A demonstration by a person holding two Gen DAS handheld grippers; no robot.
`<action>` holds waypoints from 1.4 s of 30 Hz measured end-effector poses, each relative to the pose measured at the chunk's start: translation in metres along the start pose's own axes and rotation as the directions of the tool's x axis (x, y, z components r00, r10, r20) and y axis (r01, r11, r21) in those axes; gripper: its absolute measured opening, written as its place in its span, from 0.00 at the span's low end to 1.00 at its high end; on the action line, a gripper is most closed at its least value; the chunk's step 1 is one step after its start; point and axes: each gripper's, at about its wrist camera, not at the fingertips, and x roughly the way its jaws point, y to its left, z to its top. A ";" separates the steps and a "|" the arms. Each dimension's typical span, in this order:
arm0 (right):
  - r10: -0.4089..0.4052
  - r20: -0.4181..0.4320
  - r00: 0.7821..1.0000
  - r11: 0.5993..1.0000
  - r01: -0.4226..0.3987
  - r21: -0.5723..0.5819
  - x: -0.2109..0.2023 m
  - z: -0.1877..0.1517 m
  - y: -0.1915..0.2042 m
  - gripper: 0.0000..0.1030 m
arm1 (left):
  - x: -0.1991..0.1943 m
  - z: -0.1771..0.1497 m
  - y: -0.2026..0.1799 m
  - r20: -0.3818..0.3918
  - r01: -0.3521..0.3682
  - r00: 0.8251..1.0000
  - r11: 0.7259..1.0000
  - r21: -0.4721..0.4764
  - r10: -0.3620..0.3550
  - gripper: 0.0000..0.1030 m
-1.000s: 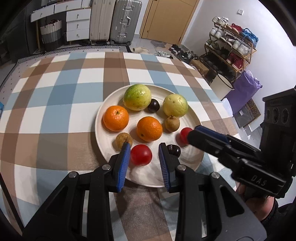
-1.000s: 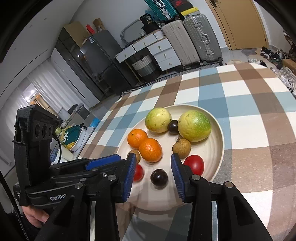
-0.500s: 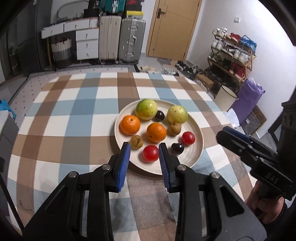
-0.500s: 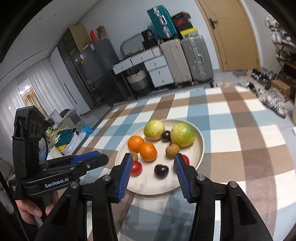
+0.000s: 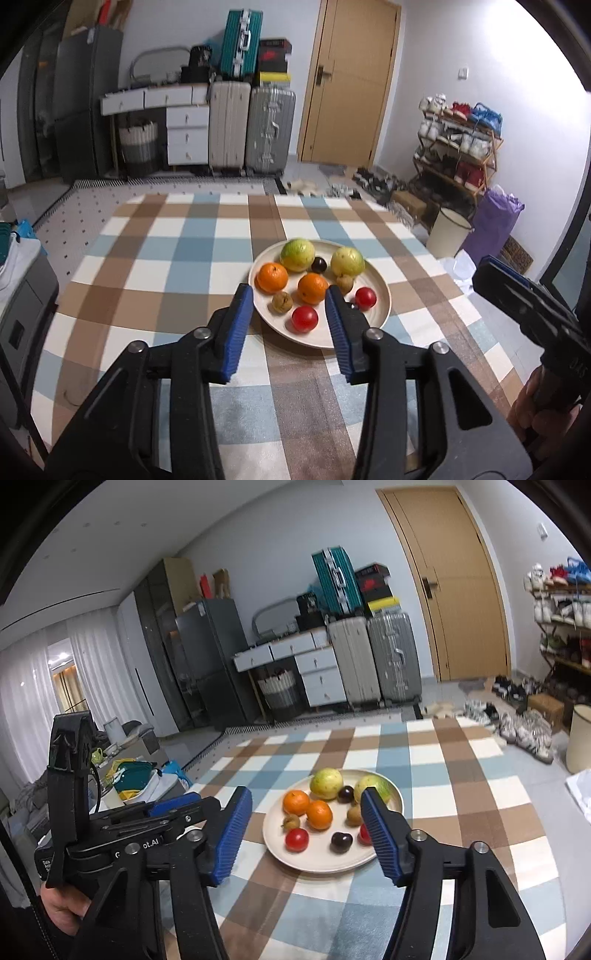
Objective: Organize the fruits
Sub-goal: 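Open both tools to release the fruits and withdraw them from the plate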
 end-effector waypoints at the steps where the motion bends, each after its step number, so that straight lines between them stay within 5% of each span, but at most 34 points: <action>1: 0.000 0.013 1.000 1.000 0.000 -0.008 -0.005 -0.001 0.004 0.65 | -0.007 -0.001 -0.001 0.018 -0.003 1.000 1.000 0.004 0.003 0.41; 8: 0.007 0.119 0.993 1.000 -0.004 -0.025 -0.038 -0.015 0.017 0.80 | -0.048 -0.022 -0.006 0.140 -0.044 0.989 0.999 0.005 0.042 0.65; 11: -0.027 0.165 0.986 0.997 0.038 -0.064 -0.051 -0.023 0.024 0.95 | -0.067 -0.031 -0.010 0.202 -0.069 0.977 0.997 0.016 0.065 0.83; 16: -0.035 0.207 0.978 0.996 0.052 -0.079 -0.063 -0.032 0.027 0.99 | -0.097 -0.042 -0.007 0.273 -0.089 0.958 0.996 -0.002 0.086 1.00; 25: 0.000 0.289 0.957 0.994 0.031 -0.103 -0.073 -0.048 0.024 0.99 | -0.115 -0.063 0.001 0.333 -0.124 0.936 0.992 -0.002 0.118 1.00; 32: -0.067 0.333 0.940 0.981 0.123 -0.151 -0.072 -0.060 0.028 0.99 | -0.107 -0.078 0.006 0.336 -0.151 0.931 0.989 0.001 0.142 1.00; 42: -0.122 0.288 0.950 0.971 0.174 -0.163 -0.055 -0.073 0.021 0.99 | -0.086 -0.093 0.012 0.356 -0.175 0.921 0.984 0.013 0.159 1.00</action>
